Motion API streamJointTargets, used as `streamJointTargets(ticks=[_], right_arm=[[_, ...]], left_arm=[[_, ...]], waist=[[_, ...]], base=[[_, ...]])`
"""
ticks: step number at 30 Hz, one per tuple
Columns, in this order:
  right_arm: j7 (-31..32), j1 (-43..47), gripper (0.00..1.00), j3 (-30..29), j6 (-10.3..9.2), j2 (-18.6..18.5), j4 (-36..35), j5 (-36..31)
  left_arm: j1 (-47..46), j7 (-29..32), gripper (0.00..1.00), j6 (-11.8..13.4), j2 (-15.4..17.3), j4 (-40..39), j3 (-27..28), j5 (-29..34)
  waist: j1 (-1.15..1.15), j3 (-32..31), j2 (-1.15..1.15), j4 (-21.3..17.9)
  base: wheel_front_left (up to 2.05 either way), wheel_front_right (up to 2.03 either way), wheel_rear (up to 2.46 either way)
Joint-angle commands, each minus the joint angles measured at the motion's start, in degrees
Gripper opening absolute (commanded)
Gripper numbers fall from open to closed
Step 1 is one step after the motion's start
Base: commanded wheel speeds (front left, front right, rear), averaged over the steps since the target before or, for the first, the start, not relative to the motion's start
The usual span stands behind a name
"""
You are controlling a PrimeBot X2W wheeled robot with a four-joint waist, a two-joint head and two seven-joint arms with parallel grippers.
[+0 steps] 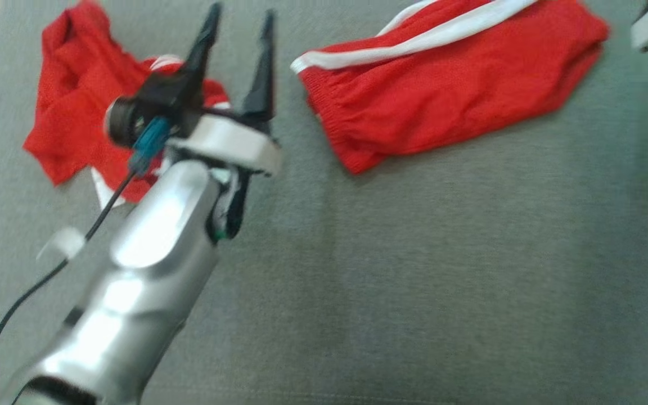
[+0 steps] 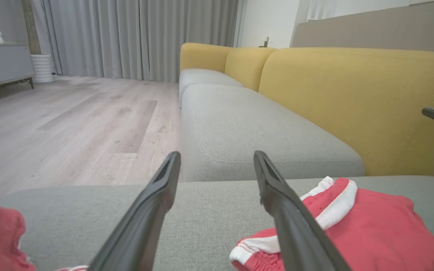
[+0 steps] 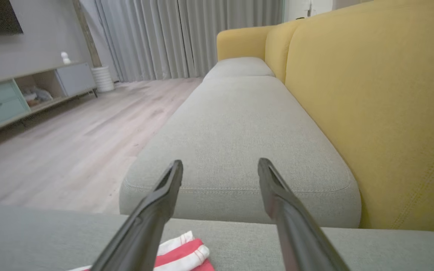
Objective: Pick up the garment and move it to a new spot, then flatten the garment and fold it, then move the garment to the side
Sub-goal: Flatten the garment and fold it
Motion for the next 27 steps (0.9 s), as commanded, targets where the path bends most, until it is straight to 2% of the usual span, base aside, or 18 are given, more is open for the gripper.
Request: streamJointTargets(ticks=[1,6,13,19,23,27], right_arm=[[-0.68,1.99,1.00,-0.47,-0.12,1.39,-3.06,0.76],[-0.76,11.18,1.00,-5.50,-0.12,4.04,-13.89,0.51],[-0.78,28.21,1.00,-11.86,-0.12,10.77,-27.68,-6.28],[-0.78,42.81,1.00,-15.81,-0.12,15.90,-34.97,-11.83],[-0.78,48.79,1.00,-16.71,-0.12,17.13,-37.57,-14.47],[-0.64,50.70,1.00,-18.12,-0.12,17.74,-39.77,-15.44]], left_arm=[[0.39,-0.51,1.00,0.78,2.40,-3.01,3.24,1.25],[8.18,-0.52,1.00,1.17,5.12,-8.52,8.23,4.66],[21.61,-0.52,1.00,0.67,6.71,-14.99,14.89,6.78],[31.02,-0.52,1.00,2.35,5.20,-18.58,18.23,12.36],[35.45,-0.52,1.00,1.85,3.27,-18.41,19.34,13.27],[36.50,-0.52,1.00,0.70,2.34,-18.43,20.44,14.52]], waist=[[0.01,-3.28,0.00,-3.23],[0.01,-7.03,0.00,-6.19],[0.01,-11.30,0.00,-9.73],[0.01,-13.15,0.00,-10.55],[0.01,-13.48,0.00,-10.67],[0.01,-12.51,0.00,-10.01]], base=[[0.00,0.00,0.00],[0.00,0.00,0.00],[0.00,0.00,0.00],[0.00,0.00,0.00],[0.00,0.00,0.00],[0.00,0.00,0.00]])
